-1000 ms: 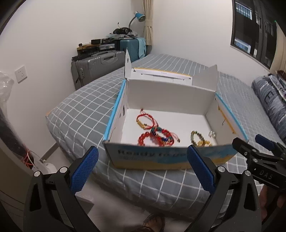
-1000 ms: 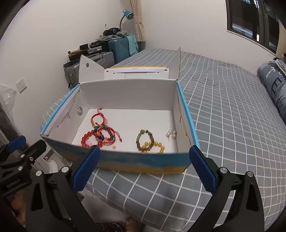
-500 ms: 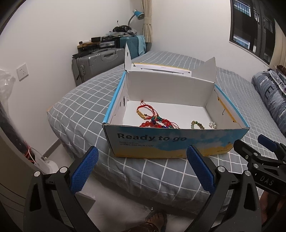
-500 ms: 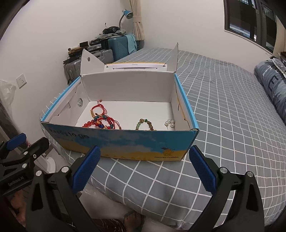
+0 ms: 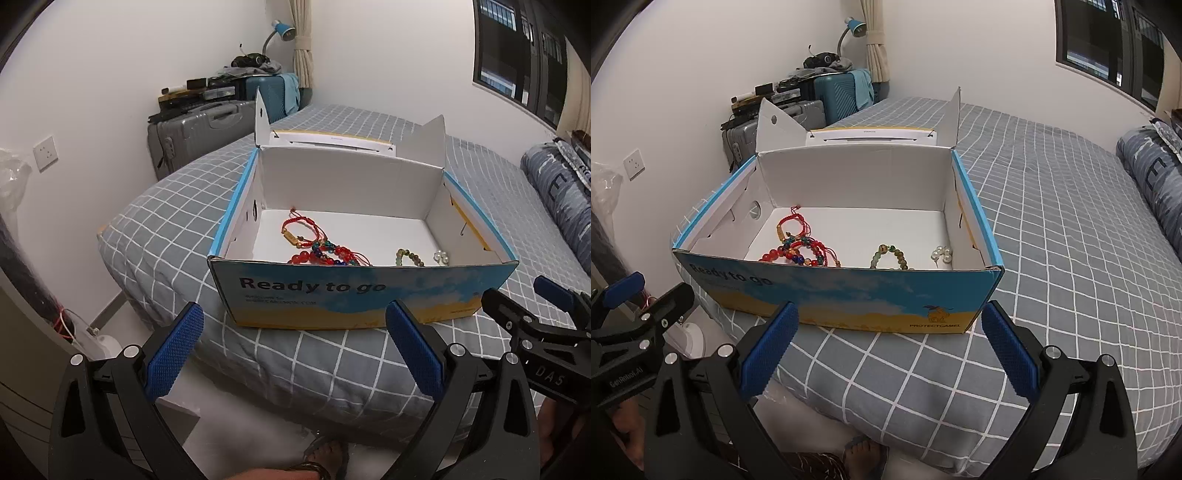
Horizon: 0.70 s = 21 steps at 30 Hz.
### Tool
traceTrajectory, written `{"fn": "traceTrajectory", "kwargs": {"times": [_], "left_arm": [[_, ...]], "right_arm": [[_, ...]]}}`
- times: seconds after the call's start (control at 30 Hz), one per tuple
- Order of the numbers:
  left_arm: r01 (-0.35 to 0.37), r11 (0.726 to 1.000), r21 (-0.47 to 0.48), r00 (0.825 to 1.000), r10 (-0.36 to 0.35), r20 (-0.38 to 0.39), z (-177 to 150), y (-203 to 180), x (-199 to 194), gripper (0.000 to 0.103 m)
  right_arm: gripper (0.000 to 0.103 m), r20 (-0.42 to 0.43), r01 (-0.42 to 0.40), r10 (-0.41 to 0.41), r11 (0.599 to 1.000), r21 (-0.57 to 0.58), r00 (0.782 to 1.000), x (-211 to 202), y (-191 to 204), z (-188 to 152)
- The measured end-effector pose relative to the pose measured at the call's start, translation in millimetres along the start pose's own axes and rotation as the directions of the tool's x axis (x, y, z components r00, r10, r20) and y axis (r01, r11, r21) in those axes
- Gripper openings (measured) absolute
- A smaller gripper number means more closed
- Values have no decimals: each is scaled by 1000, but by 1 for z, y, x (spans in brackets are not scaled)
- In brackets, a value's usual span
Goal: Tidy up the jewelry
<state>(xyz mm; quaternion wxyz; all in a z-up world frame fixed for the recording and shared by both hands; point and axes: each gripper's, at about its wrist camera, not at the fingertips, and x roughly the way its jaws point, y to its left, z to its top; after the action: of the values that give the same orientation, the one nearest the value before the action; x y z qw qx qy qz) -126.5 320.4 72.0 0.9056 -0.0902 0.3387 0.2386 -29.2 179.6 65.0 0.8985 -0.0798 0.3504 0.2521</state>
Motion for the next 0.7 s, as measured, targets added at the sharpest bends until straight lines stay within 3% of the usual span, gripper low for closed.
{"fn": "traceTrajectory", "kwargs": {"times": [0.2, 0.7], "left_arm": [[38, 999, -2, 999, -38, -8, -1, -2, 2, 97], [10, 1000, 18, 1000, -11, 5, -1, -8, 1, 97]], "right_arm": [[95, -5, 0, 0, 1000, 2, 1000, 2, 0, 0], [95, -6, 1, -1, 1000, 5, 1000, 3, -2, -1]]}}
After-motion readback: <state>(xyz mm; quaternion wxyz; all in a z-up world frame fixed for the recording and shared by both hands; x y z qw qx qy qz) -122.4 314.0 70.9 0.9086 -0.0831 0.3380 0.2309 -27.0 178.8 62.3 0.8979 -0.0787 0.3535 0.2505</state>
